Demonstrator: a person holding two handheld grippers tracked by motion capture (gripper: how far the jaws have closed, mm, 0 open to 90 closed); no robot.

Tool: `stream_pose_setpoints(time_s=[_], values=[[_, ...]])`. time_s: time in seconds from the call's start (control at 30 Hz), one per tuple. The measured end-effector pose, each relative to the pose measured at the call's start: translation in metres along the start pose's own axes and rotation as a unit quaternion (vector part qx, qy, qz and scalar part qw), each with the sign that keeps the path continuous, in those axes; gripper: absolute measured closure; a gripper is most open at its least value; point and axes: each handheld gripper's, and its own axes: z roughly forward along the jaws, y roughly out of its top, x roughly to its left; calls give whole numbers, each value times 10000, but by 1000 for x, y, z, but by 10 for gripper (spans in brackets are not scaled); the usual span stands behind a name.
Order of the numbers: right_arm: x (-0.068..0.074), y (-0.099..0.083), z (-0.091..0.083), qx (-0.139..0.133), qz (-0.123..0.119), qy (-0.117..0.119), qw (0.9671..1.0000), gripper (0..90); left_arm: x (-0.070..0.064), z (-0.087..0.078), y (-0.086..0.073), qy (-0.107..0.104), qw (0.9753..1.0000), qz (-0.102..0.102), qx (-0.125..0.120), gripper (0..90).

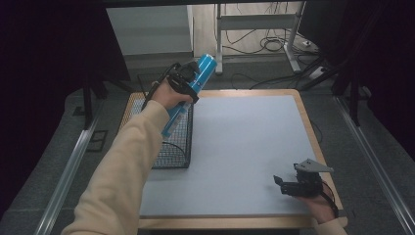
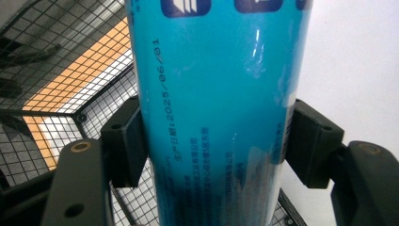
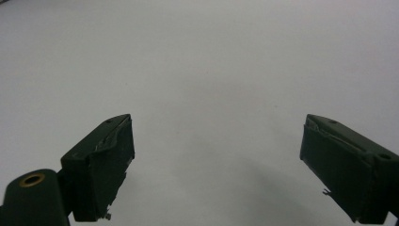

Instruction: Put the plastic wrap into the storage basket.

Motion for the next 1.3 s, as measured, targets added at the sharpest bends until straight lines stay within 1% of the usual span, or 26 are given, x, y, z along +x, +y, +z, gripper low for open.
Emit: stream_pose_setpoints(time_s=[0.17, 0.33, 0.67, 0.83, 1.03, 1.2, 1.27, 1.3], values=[[0, 0, 0, 16, 1, -13, 10000, 105, 4, 7, -2, 18, 10000, -45, 24, 315], [1, 0, 0, 27, -7, -10, 10000, 105, 9, 18, -4, 5, 9999, -84, 107, 315], [0, -1, 1, 75, 26, -33, 10000, 105, 21, 37, -5, 67, 9996, -168, 208, 316], [1, -2, 1, 69, -7, -50, 10000, 105, 26, 49, -7, 99, 9993, -197, 287, 316], [0, -2, 1, 89, -3, -69, 9999, 105, 31, 61, -10, 86, 9989, -250, 374, 316], [0, -3, 2, 91, -3, -70, 9999, 105, 34, 70, -11, 21, 9985, -295, 450, 316], [0, -3, 2, 102, -18, -66, 9999, 105, 35, 74, -11, 15, 9983, -307, 497, 316], [0, -3, 2, 106, -14, -60, 9999, 105, 35, 76, -11, 47, 9982, -307, 516, 316]])
